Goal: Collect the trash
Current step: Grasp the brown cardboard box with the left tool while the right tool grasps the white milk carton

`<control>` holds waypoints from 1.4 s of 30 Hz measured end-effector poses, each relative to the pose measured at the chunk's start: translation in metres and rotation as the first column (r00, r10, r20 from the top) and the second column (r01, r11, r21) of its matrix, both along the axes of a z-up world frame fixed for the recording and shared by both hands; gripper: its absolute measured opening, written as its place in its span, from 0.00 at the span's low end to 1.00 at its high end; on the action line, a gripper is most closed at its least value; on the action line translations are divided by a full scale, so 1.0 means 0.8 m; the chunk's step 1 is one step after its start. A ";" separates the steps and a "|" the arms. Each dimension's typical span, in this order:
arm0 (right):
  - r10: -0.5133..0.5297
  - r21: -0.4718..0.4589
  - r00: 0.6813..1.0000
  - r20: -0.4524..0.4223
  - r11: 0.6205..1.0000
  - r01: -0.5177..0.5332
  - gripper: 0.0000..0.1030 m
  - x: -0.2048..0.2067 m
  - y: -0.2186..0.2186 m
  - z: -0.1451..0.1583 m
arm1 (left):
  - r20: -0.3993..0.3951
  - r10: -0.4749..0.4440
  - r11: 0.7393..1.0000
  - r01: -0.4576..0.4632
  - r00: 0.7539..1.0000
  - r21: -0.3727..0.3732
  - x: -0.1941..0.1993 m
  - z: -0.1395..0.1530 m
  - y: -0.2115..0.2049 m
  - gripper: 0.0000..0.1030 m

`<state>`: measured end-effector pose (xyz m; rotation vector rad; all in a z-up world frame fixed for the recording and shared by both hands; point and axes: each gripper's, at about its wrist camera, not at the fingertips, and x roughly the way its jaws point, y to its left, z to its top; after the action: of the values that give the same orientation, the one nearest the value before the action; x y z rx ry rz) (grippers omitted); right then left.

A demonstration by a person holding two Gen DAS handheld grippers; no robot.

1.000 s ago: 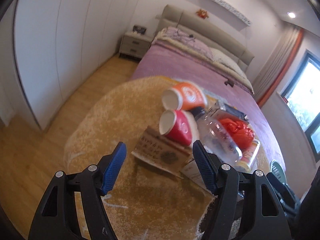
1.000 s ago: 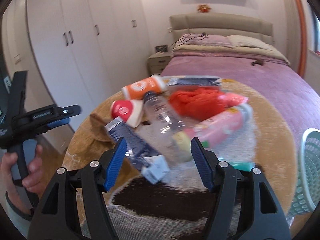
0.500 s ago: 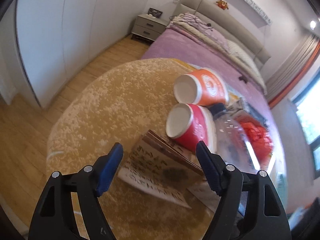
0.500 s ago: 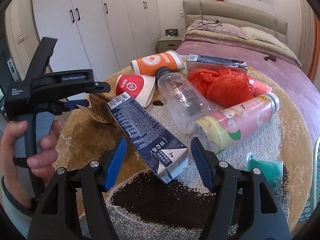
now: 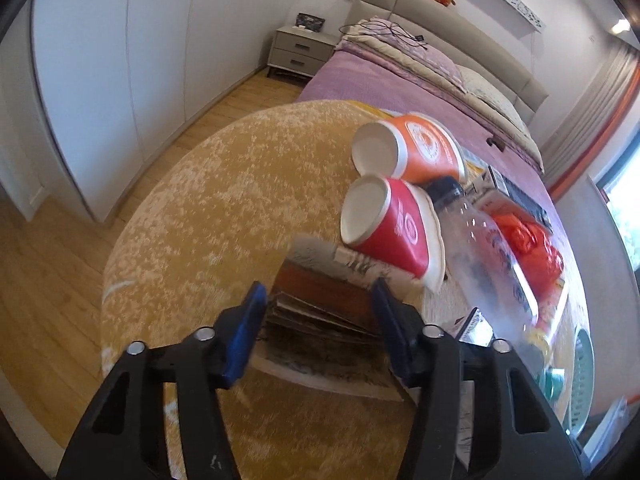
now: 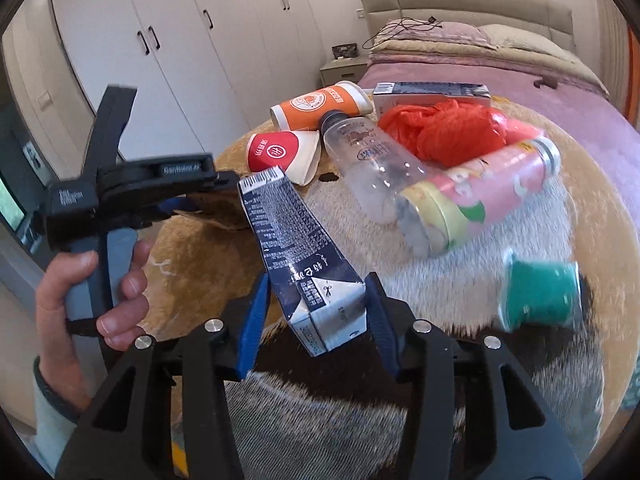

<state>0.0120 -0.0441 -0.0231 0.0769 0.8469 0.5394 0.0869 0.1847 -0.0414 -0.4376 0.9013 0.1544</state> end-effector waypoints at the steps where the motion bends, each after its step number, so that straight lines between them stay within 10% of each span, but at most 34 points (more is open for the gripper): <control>1: -0.013 0.002 1.000 -0.002 1.000 0.013 0.43 -0.005 -0.004 0.002 | 0.000 -0.009 1.000 0.009 1.000 -0.011 -0.007 -0.002 0.001 0.32; 8: -0.112 0.061 0.990 -0.086 0.991 0.118 0.42 -0.030 -0.049 0.007 | 0.028 -0.096 0.995 0.097 0.995 -0.028 -0.033 -0.003 -0.007 0.07; 24: -0.254 0.167 0.946 -0.201 0.943 0.288 0.42 -0.051 -0.121 -0.001 | 0.035 -0.396 0.918 0.395 0.918 0.032 -0.094 0.019 -0.076 0.10; 29: -0.193 0.209 0.948 -0.255 0.946 0.249 0.42 -0.053 -0.116 -0.004 | 0.044 -0.461 0.883 0.453 0.886 0.119 -0.126 0.030 -0.088 0.31; 35: -0.105 0.269 0.948 -0.300 0.944 0.190 0.42 -0.054 -0.106 -0.010 | 0.115 -0.381 0.907 0.346 0.918 0.242 -0.125 0.047 -0.058 0.62; 42: -0.195 0.164 0.951 -0.238 0.957 0.238 0.42 -0.053 -0.115 -0.013 | 0.031 -0.401 0.904 0.390 0.915 0.172 -0.061 0.006 -0.046 0.62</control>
<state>-0.0303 -0.1358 -0.0333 0.4089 0.9863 0.4066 0.0379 0.1478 -0.0367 -0.1000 0.8876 -0.1597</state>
